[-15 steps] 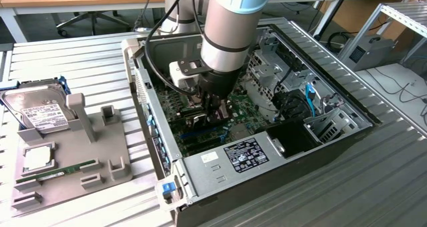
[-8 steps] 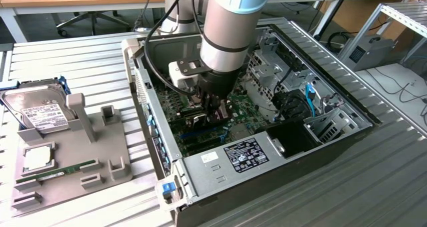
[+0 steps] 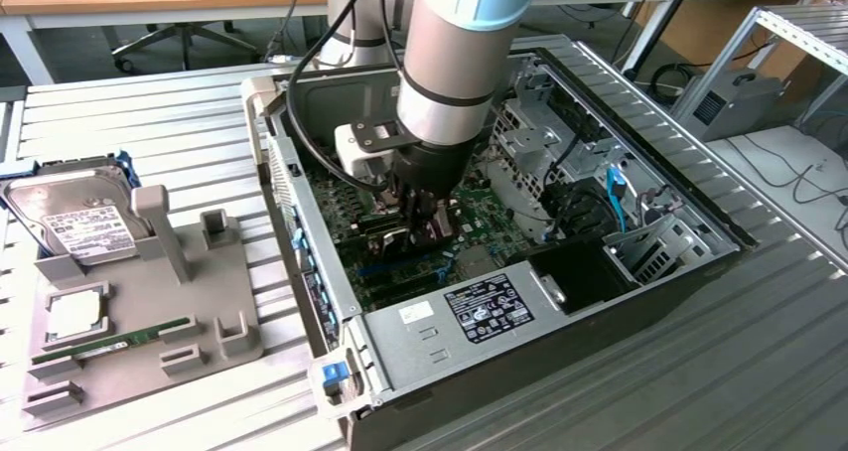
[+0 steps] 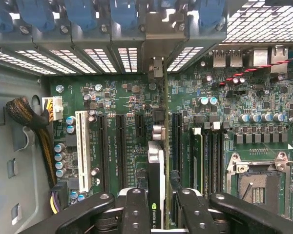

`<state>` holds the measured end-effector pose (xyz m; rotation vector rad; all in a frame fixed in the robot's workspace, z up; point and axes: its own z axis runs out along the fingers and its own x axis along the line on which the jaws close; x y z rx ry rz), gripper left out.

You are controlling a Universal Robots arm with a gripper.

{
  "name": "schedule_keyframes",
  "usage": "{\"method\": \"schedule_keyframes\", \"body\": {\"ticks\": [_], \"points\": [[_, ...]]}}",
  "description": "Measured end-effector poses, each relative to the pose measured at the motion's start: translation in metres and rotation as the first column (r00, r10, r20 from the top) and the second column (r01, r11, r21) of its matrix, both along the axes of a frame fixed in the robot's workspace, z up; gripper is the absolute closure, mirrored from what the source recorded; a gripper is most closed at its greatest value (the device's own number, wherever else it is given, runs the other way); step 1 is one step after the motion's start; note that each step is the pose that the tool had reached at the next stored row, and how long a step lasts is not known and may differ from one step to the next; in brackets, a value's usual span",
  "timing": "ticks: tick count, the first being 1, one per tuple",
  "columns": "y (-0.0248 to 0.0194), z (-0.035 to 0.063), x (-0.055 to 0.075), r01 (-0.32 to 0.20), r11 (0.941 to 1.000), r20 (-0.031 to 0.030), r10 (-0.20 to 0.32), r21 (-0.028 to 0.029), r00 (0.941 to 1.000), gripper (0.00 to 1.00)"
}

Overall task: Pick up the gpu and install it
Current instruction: 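Insert the gpu into the slot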

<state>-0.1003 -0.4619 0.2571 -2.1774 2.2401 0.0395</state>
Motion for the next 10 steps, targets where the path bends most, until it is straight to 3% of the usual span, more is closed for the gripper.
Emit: {"method": "schedule_keyframes", "body": {"ticks": [10], "points": [[0.0, -0.0007, 0.0, 0.0, 1.0, -0.0001, 0.0, 0.0, 1.0, 0.73]]}}
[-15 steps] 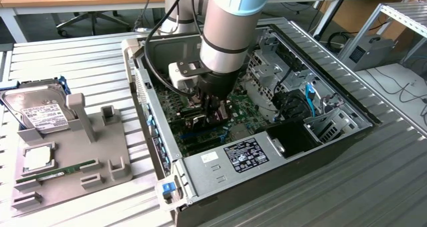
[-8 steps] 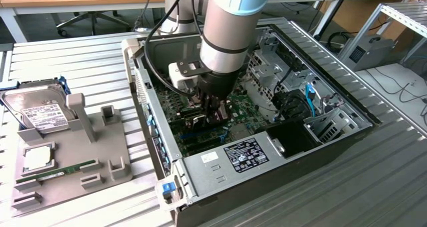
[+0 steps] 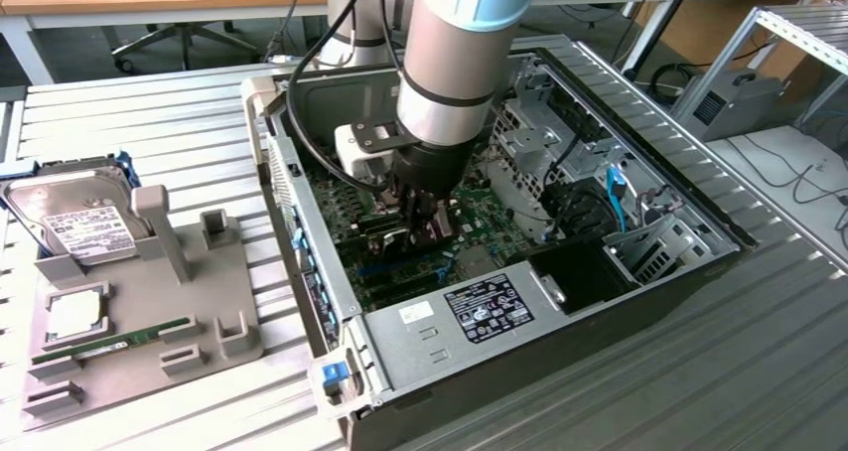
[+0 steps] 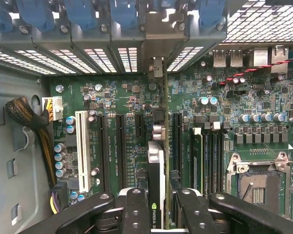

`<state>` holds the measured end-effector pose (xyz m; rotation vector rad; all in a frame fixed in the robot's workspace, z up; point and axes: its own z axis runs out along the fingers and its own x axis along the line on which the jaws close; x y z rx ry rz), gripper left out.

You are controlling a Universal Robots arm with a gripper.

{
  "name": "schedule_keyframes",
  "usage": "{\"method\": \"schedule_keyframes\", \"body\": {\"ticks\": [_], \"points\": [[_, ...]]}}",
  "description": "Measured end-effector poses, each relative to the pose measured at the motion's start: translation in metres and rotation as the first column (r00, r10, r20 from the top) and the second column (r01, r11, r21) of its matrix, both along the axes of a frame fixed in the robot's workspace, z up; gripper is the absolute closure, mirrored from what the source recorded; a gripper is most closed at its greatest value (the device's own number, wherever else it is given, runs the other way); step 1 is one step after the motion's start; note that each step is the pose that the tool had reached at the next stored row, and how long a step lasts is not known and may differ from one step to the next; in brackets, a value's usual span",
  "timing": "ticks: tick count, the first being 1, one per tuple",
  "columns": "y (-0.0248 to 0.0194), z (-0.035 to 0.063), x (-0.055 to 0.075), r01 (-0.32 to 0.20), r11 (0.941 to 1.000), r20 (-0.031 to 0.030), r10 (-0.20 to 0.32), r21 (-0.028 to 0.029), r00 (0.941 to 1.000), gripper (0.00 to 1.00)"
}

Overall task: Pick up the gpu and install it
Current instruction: 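Insert the gpu into the slot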

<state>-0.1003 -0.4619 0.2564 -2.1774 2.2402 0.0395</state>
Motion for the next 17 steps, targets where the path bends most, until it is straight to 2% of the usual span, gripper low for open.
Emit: {"method": "schedule_keyframes", "body": {"ticks": [17], "points": [[0.0, -0.0008, 0.0, 0.0, 1.0, 0.0, 0.0, 0.0, 1.0, 0.73]]}}
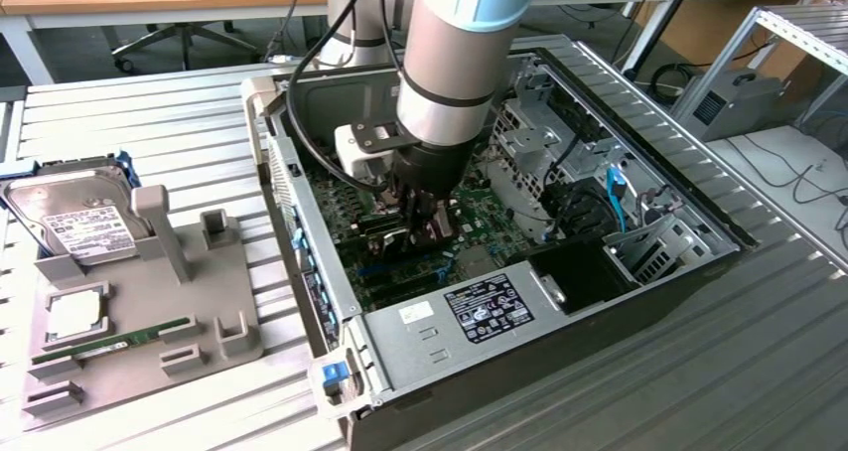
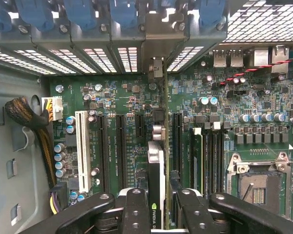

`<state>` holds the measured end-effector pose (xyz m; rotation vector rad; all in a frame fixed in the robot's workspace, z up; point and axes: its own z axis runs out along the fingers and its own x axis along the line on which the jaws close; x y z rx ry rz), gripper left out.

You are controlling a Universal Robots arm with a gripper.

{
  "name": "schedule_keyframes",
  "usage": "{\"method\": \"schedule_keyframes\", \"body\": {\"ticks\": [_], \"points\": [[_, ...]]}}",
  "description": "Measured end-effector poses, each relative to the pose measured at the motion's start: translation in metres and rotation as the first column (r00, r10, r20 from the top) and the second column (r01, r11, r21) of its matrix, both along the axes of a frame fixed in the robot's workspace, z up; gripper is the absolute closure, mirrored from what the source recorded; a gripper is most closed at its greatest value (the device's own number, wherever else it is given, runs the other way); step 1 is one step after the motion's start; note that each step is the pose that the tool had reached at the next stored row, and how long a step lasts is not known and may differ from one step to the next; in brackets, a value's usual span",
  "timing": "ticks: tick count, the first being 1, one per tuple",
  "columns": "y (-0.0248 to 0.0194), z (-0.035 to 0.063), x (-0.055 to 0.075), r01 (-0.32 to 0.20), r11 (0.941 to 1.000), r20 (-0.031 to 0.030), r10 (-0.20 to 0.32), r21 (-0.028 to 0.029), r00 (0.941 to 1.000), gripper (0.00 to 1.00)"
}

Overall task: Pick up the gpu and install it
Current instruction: 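Insert the gpu into the slot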

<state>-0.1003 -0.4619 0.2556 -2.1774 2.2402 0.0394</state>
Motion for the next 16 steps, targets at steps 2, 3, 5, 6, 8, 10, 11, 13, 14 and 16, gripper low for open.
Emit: {"method": "schedule_keyframes", "body": {"ticks": [2, 3, 5, 6, 8, 10, 11, 13, 14, 16], "points": [[0.0, -0.0007, 0.0, 0.0, 1.0, 0.0001, 0.0, 0.0002, 1.0, 0.73], [0.0, -0.0013, 0.0, 0.0, 1.0, 0.0, 0.0, 0.0, 1.0, 0.73], [0.0, -0.0017, 0.0, 0.0, 1.0, -0.0001, 0.0, -0.0002, 1.0, 0.73], [0.0, -0.0018, 0.0, 0.0, 1.0, -0.0001, 0.0, -0.0003, 1.0, 0.73], [0.0, -0.002, 0.0, 0.0, 1.0, 0.0001, 0.0, 0.0001, 1.0, 0.73], [0.0, -0.002, 0.0, 0.0, 1.0, 0.0001, 0.0, 0.0001, 1.0, 0.73], [0.0, -0.002, 0.0, 0.0, 1.0, 0.0001, 0.0, 0.0002, 1.0, 0.73], [0.0, -0.002, 0.0, 0.0, 1.0, 0.0001, 0.0, 0.0002, 1.0, 0.73], [0.0, -0.002, 0.0, 0.0, 1.0, 0.0001, 0.0, 0.0002, 1.0, 0.73], [0.0, -0.002, 0.0, 0.0, 1.0, 0.0001, 0.0, 0.0002, 1.0, 0.73]]}}
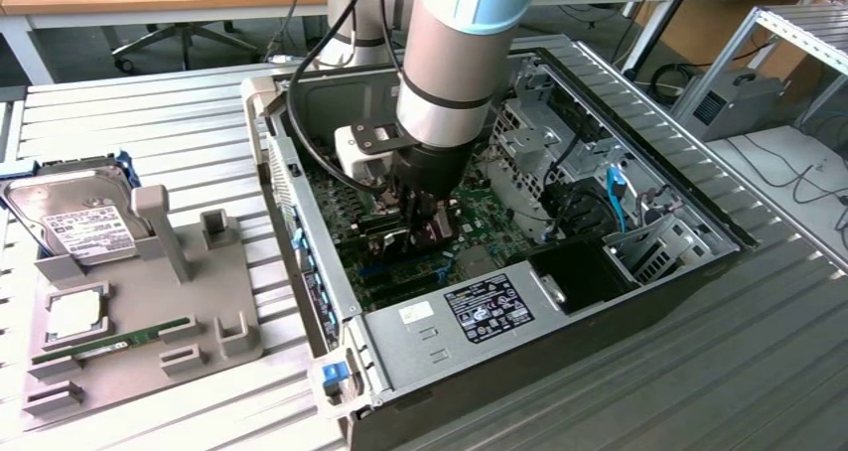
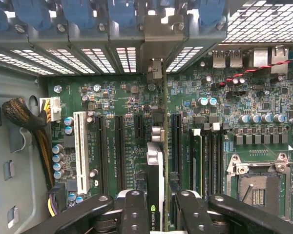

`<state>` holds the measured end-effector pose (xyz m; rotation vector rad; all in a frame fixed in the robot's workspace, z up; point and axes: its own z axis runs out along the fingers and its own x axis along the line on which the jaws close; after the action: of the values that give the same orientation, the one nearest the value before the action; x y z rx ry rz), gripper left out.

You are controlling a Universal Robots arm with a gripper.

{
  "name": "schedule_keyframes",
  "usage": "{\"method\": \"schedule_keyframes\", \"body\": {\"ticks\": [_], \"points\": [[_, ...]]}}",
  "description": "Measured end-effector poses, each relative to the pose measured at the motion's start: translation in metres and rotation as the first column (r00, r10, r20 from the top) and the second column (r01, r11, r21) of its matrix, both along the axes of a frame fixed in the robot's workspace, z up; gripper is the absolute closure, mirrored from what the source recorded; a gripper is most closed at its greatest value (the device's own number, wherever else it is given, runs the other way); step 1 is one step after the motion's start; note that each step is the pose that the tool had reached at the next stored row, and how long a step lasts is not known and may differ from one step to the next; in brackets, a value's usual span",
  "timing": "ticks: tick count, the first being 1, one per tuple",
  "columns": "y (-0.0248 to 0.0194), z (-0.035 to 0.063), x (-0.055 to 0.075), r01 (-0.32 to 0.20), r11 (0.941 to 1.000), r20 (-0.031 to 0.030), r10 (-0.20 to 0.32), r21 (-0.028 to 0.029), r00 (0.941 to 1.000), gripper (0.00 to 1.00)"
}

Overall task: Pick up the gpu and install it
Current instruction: 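Insert the gpu into the slot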

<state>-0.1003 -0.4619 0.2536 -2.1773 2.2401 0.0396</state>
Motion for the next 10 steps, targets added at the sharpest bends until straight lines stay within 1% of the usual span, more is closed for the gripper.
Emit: {"method": "schedule_keyframes", "body": {"ticks": [10], "points": [[0.0, 0.0001, -0.0006, 0.0, 1.0, 0.0, 0.0, -0.0002, 1.0, 0.73]]}}
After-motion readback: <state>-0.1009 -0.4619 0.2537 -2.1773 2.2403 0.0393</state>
